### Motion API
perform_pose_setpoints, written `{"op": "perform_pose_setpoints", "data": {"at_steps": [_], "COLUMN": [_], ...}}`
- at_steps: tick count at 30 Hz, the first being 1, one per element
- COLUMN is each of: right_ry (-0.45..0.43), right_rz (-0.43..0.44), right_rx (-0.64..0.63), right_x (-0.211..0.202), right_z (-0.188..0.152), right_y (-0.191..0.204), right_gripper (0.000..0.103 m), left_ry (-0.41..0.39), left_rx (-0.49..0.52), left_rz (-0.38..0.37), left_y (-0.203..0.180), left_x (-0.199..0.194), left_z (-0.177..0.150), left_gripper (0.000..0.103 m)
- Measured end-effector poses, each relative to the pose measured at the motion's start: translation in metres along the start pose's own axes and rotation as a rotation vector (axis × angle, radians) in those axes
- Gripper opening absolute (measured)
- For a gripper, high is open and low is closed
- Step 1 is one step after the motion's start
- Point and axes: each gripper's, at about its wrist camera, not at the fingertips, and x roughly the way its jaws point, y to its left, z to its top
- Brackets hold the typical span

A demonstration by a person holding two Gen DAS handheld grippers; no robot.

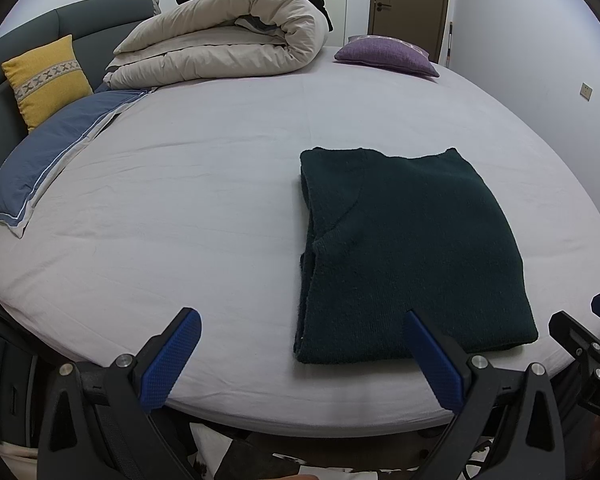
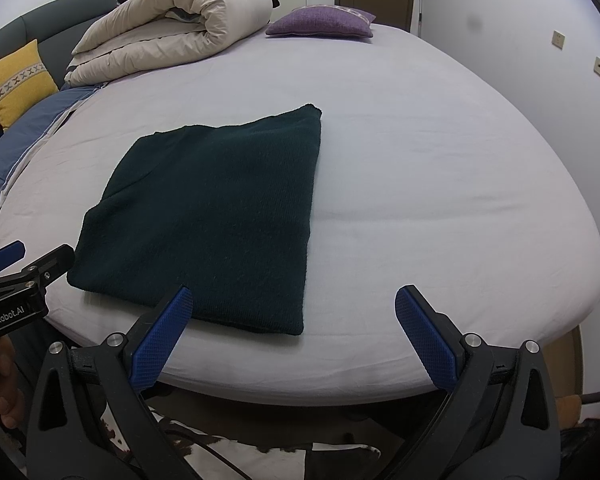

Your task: Fold small clothes

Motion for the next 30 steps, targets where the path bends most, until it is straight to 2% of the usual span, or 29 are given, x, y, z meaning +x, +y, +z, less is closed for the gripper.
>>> {"op": "perform_pose_setpoints", "data": {"at_steps": [30], "right_ry": [-0.004], "right_rz": [0.004], "right_rx": [-0.003], "right_x": [-0.0008], "right_z": [0.0003], "right_y": [0.0017], "right_gripper": [0.103], "left_ry": [0.001], "left_rx": [0.003], "left_rz": [-0.003], "left_y": [0.0019], "left_x": [0.0023], "left_z": [-0.0009], "left_gripper": [0.103]}}
